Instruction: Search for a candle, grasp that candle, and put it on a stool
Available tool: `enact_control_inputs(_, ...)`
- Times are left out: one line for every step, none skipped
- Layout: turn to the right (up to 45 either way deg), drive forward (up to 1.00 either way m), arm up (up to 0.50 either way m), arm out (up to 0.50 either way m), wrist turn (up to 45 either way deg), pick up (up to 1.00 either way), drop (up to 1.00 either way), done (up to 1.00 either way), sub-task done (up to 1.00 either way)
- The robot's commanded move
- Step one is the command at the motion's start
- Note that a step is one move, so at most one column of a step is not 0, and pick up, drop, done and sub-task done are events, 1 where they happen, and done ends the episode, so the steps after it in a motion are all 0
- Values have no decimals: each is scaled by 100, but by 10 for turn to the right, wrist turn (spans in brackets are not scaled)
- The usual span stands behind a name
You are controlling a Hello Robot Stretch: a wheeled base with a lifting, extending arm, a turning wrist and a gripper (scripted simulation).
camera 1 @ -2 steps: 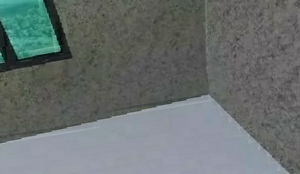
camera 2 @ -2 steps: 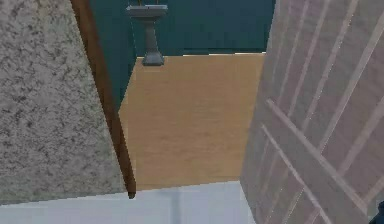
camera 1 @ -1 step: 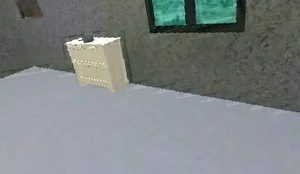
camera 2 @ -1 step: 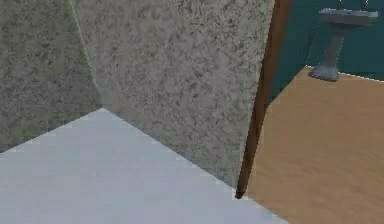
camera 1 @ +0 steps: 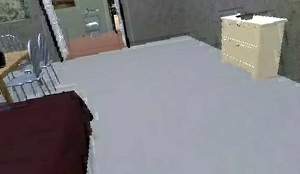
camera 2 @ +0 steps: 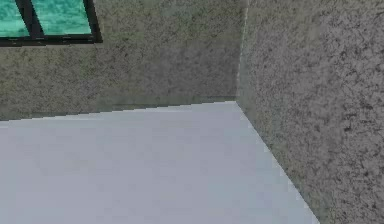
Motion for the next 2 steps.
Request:
enact_control_inputs(0, 100, 0, 0, 0, 0, 0, 0, 0)
enact_control_inputs(-30, 0, 0, 0, 0, 0, 0, 0, 0)
